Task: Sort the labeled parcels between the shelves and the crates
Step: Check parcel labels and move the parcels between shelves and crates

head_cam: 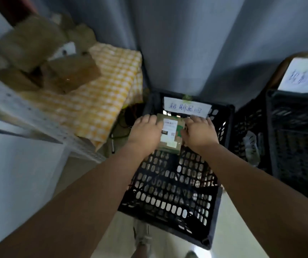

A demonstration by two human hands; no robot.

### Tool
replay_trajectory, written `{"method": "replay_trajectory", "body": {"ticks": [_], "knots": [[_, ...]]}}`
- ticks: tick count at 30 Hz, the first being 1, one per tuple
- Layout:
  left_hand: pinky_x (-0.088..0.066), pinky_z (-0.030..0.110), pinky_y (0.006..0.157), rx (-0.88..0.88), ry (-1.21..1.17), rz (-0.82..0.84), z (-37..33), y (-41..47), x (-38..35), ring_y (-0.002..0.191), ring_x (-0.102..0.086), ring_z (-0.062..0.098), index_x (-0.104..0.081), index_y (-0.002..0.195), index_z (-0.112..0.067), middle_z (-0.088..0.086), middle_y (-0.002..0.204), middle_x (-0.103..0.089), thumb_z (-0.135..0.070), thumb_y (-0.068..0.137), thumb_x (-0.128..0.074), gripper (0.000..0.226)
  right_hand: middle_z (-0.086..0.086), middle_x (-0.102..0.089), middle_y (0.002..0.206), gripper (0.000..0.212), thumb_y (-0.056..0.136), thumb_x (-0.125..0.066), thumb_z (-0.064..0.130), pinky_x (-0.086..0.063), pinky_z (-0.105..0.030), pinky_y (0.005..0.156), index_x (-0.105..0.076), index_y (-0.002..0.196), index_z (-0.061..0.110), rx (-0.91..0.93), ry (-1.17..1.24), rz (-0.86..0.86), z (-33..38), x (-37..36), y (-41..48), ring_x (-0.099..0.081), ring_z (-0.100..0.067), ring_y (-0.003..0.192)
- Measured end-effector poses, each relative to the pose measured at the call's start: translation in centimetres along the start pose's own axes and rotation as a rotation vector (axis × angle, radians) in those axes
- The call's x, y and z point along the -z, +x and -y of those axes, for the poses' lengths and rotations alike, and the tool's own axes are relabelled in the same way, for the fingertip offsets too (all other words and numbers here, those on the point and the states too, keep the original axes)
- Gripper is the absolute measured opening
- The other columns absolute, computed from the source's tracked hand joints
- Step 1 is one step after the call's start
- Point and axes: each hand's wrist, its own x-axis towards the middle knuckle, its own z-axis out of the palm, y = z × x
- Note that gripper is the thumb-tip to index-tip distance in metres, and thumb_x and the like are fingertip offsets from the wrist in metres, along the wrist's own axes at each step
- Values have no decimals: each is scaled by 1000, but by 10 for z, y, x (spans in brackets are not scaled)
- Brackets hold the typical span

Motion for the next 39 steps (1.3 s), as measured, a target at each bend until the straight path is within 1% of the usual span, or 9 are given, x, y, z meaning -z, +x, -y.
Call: {"method": "replay_trajectory", "body": {"ticks": [3, 6, 11, 14, 18, 20, 26, 31, 39], "knots": [[-29, 40, 105, 90, -13, -53, 2, -49, 43, 129, -34, 29, -37, 138, -13, 11, 139, -39, -30, 98, -41, 44, -7, -37, 149, 51, 97, -40, 42, -15, -43, 116, -41, 142, 18, 67, 44, -38, 15, 39, -32, -32, -29, 136], [-33, 39, 101, 211, -3, -96, -3, -110, 79, 127, -36, 29, -41, 135, -15, 10, 138, -41, -33, 97, -43, 42, -8, -43, 145, 50, 97, -41, 40, -27, -42, 109, -43, 140, 17, 187, 35, -77, 21, 79, -74, -36, -30, 132], [-29, 40, 105, 416, 3, -181, -36, -216, 150, 134, -32, 29, -36, 142, -17, 11, 146, -37, -43, 97, -40, 52, -9, -48, 138, 48, 98, -40, 42, -39, -41, 96, -46, 136, 15, 387, 11, -158, 43, 151, -157, -40, -31, 125], [-29, 41, 107, 502, 36, -233, -53, -281, 188, 135, -32, 28, -35, 143, -19, 10, 147, -36, -47, 96, -38, 55, -7, -48, 139, 48, 98, -38, 44, -39, -40, 94, -45, 137, 17, 511, 2, -188, 73, 185, -205, -41, -30, 124], [-25, 41, 108, 634, 90, -290, -61, -379, 228, 135, -33, 30, -37, 143, -18, 12, 147, -37, -49, 95, -39, 56, -6, -42, 145, 53, 98, -35, 47, -33, -40, 103, -38, 143, 20, 716, -5, -210, 130, 214, -271, -36, -28, 131], [-23, 41, 110, 721, 119, -297, -60, -429, 244, 137, -29, 31, -34, 144, -19, 12, 150, -34, -50, 96, -37, 57, -7, -45, 143, 52, 98, -35, 47, -33, -38, 102, -40, 141, 19, 819, -4, -259, 164, 224, -306, -40, -28, 128], [-24, 42, 110, 996, 217, -339, -60, -604, 278, 135, -31, 31, -36, 142, -20, 11, 146, -38, -50, 95, -40, 56, -5, -48, 141, 50, 97, -38, 44, -34, -38, 105, -45, 139, 17, 1115, 46, -364, 277, 234, -435, -42, -25, 128], [-25, 38, 107, 1192, 298, -335, -81, -770, 279, 135, -30, 28, -35, 143, -22, 9, 146, -38, -50, 96, -36, 54, -3, -48, 142, 47, 96, -42, 40, -27, -33, 105, -47, 137, 19, 1333, 130, -368, 366, 216, -569, -39, -24, 130], [-33, 38, 99, 1432, 352, -288, -133, -1002, 269, 126, -41, 29, -41, 139, -21, 8, 140, -45, -50, 95, -38, 52, -1, -50, 139, 44, 96, -41, 41, -30, -32, 98, -50, 134, 20, 1550, 213, -296, 469, 175, -781, -39, -23, 128]]}}
